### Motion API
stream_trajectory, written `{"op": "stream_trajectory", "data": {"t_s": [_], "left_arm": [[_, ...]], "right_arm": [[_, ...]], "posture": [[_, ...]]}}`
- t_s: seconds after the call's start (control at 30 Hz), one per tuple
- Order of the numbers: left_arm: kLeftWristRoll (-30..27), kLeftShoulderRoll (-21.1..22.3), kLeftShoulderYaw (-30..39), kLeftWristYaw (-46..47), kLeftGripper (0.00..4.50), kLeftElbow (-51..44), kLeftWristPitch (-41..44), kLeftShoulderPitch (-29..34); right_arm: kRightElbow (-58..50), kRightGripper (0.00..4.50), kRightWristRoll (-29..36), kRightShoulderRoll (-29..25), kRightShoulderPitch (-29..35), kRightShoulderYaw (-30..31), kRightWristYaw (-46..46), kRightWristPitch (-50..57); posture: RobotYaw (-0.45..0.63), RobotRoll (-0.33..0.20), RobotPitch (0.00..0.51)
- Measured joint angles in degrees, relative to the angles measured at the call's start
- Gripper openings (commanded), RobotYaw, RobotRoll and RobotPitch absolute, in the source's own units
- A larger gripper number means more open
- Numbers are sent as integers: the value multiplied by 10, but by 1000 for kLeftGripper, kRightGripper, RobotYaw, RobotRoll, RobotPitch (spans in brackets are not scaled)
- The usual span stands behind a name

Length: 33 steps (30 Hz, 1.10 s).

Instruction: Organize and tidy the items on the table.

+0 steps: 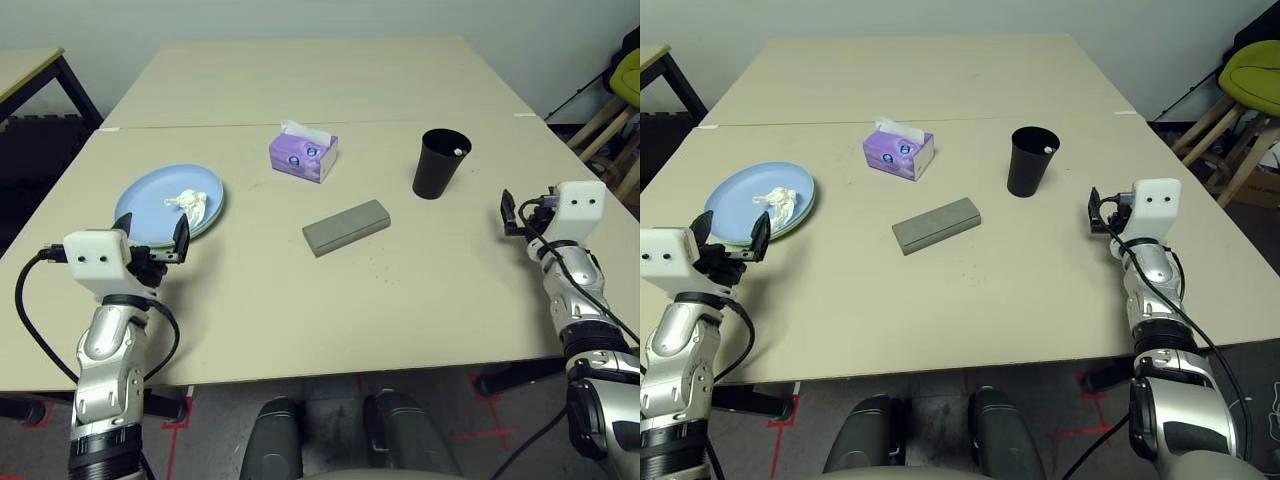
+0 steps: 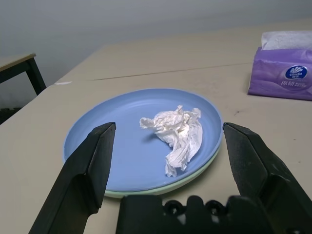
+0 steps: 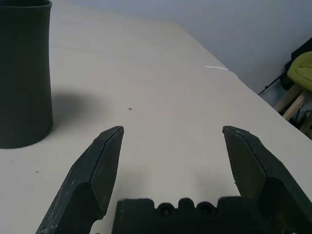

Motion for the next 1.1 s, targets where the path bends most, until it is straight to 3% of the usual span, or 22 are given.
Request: {"op": "stream_trajectory", "data": {"t_s": [0.43, 1.1], "left_arm": [[-26, 3, 0, -41, 4500, 0, 19, 19], [-40, 0, 0, -36, 4500, -4, 48, -3]], "right_arm": [[60, 4459, 1, 0, -14, 0, 10, -44], [64, 4459, 38, 5, -16, -26, 33, -64]], "posture": [[104, 0, 44], [104, 0, 48]]}}
